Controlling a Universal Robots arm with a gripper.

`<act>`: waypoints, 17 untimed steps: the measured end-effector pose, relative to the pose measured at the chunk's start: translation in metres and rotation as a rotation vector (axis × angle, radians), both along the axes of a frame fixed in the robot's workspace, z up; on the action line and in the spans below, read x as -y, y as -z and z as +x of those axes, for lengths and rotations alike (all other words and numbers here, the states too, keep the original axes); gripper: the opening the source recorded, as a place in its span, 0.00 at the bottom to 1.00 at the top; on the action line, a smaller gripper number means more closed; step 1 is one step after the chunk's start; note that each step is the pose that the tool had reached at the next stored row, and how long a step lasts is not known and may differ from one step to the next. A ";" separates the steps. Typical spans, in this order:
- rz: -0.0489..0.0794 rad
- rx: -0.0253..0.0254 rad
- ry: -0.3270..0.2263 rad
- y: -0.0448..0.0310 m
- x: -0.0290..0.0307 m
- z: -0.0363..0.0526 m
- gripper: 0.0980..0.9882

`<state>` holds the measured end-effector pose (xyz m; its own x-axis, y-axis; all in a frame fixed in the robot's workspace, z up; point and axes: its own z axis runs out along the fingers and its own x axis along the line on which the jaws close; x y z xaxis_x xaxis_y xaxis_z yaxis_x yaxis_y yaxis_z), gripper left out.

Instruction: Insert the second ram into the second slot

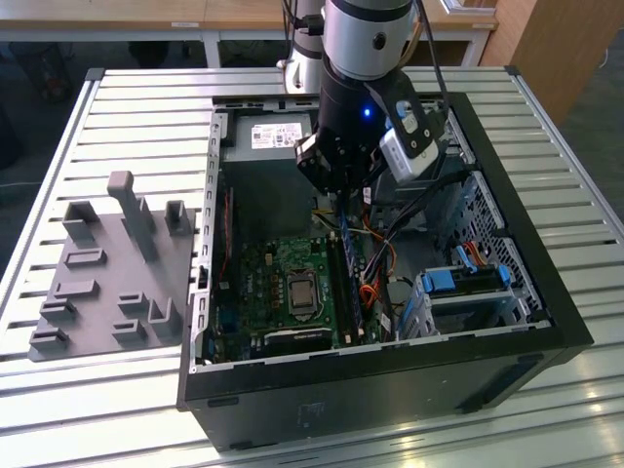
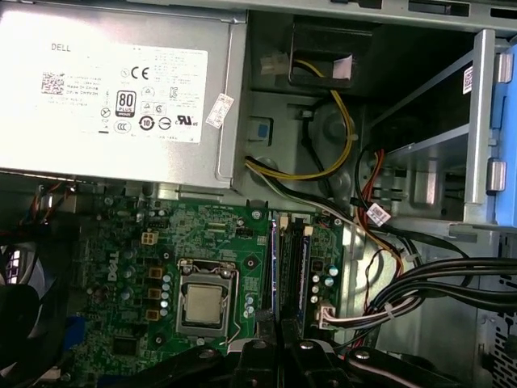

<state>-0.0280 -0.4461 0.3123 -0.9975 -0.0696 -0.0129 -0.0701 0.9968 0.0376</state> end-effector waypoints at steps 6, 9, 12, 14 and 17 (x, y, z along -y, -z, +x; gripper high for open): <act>0.000 0.0000 0.001 0.0012 0.0000 0.0000 0.04; 0.000 0.0000 0.002 0.0019 0.0000 0.0000 0.04; 0.000 0.0000 0.003 0.0026 0.0000 0.0000 0.04; 0.000 0.0000 0.003 0.0030 0.0000 0.0000 0.04; 0.000 0.0000 0.004 0.0037 0.0000 0.0000 0.04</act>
<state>-0.0280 -0.4461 0.3086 -0.9978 -0.0654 -0.0129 -0.0659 0.9971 0.0376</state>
